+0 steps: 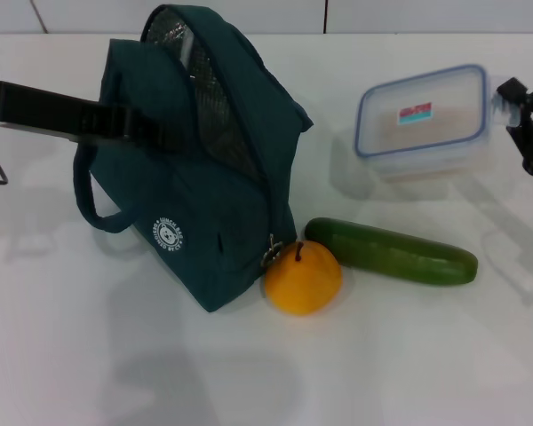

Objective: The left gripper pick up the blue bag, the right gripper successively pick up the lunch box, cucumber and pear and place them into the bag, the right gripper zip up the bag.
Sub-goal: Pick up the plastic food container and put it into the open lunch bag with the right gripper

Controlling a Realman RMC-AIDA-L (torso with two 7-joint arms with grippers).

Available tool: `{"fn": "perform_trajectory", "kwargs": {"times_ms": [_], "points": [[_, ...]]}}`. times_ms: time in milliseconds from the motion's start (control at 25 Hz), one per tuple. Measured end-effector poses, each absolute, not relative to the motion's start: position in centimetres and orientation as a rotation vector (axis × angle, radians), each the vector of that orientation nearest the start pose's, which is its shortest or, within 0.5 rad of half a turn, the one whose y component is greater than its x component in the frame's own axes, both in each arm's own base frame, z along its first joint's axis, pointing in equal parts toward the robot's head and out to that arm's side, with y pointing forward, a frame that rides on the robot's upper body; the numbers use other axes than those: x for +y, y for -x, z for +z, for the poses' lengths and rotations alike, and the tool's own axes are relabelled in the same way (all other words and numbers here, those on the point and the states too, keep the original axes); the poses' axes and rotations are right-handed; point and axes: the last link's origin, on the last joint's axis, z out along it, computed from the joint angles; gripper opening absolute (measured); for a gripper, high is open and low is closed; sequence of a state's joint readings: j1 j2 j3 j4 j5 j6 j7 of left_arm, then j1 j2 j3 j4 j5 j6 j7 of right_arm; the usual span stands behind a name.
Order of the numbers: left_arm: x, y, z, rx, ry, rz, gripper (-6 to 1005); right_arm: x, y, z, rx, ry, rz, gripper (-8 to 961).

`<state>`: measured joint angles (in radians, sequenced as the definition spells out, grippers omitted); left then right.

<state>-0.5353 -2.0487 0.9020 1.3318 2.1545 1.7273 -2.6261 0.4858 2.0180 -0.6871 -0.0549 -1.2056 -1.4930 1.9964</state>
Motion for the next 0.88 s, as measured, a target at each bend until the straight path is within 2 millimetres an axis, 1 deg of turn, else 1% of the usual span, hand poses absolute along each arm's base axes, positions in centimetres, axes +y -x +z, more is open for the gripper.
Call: {"fn": "perform_trajectory", "kwargs": {"times_ms": [280, 880], "points": [[34.68, 18.58, 7.53, -1.465, 2.531, -0.342, 38, 31.58, -29.44, 0.68, 1.949, 1.446, 1.888, 96], [34.62, 18.49, 7.38, -1.467, 2.539, -0.34, 38, 31.31, -28.69, 1.33, 1.914, 1.442, 2.0, 96]]}}
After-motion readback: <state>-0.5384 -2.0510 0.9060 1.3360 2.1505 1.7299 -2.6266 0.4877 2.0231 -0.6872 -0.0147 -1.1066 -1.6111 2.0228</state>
